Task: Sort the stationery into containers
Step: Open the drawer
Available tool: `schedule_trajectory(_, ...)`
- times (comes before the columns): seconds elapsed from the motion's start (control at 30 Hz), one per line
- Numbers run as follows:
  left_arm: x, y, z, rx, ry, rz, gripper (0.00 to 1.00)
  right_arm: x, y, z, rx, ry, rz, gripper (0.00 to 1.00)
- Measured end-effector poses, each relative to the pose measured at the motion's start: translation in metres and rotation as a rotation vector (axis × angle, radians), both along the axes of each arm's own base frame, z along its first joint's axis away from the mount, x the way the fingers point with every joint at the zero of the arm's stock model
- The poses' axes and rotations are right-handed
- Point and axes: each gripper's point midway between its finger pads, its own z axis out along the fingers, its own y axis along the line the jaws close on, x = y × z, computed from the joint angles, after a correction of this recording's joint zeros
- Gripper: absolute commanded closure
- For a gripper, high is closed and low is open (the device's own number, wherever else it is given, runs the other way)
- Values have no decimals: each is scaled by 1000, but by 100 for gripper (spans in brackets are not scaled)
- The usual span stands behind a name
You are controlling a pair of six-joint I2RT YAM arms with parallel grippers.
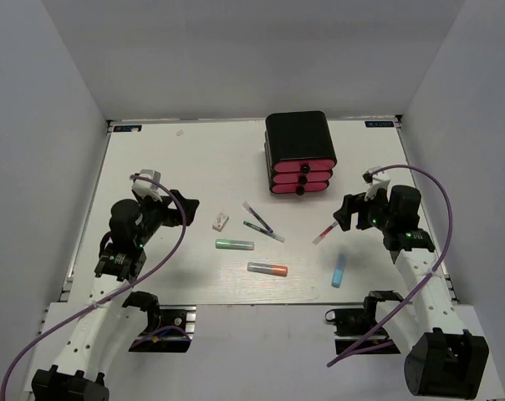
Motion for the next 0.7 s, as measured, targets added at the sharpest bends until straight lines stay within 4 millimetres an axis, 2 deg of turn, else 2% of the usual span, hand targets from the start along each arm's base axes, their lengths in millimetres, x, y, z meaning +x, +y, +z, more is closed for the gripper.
schedule_trajectory(0.13, 0, -1, 0, -1, 0, -7, 1, -3, 0, -6, -46, -3, 55, 10)
schedule_trajectory(0.2, 0, -1, -1, -1, 2, -8, 4, -4, -2, -9, -81, -9, 72, 10)
schedule_trajectory(0.3, 0, -2, -2, -6, 11, -9, 22, -2, -10, -17, -140, 4, 68, 10)
schedule_trajectory(0.33, 1, -2, -3, -6, 16, -10, 35, -2, -12, -21, -152, 14, 71, 10)
schedule_trajectory(0.43, 2, -4, -7, -11, 34, -14, 62, -8, -12, -35, -183, 62, 114, 10)
schedule_trajectory(0.47, 2, -4, -8, -11, 38, -16, 79, -10, -11, -39, -184, 81, 132, 10)
schedule_trajectory(0.57, 2, -6, -10, -16, 49, -27, 94, -15, -3, -44, -172, 109, 199, 10)
schedule_trajectory(0.6, 2, -7, -11, -17, 50, -30, 94, -15, 0, -42, -158, 107, 220, 21)
schedule_trajectory(0.63, 2, -7, -11, -16, 50, -33, 87, -14, 5, -40, -144, 95, 242, 43)
schedule_trajectory(0.67, 3, -8, -11, -15, 50, -35, 55, -12, 9, -36, -127, 75, 262, 70)
schedule_trajectory(0.7, 3, -8, -12, -10, 51, -37, 40, -11, 15, -32, -100, 63, 277, 93)
